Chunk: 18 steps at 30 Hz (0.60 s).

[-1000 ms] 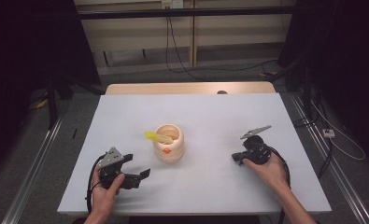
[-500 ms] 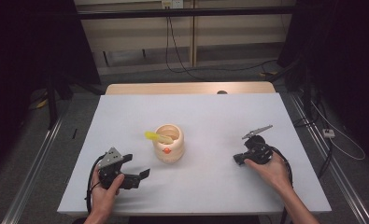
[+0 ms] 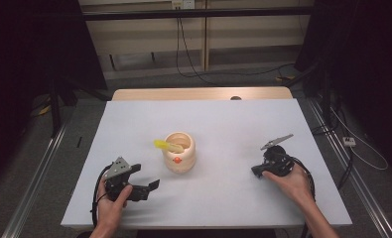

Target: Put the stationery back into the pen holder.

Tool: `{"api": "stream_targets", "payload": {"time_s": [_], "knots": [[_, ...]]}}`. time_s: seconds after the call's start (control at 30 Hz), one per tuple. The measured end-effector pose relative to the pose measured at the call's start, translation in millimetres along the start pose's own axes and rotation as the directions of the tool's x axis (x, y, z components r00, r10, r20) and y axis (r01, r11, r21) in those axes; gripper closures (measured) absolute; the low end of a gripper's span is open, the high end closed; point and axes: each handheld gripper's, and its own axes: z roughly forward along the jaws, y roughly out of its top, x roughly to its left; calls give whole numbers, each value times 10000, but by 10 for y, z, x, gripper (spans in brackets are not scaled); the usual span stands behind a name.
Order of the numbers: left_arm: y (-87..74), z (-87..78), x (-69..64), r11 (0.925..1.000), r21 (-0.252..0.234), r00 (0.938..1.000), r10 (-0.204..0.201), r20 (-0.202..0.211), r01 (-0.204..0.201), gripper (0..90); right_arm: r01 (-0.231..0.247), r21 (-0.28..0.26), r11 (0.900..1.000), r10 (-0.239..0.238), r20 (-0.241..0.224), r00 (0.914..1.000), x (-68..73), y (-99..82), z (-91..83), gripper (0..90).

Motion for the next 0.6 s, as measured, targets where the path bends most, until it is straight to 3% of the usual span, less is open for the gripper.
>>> {"api": "stream_targets", "payload": {"time_s": [0.2,0.6], "knots": [[0,-1,-1,10000,-5,10000,-1,10,1,68,123,38,9999,-123,-156,9998,-44,-53,-42,900],[1,2,-1,10000,-1,10000,-3,16,3,68,214,190,9996,-215,45,9998,-60,-85,-90,900]]}}
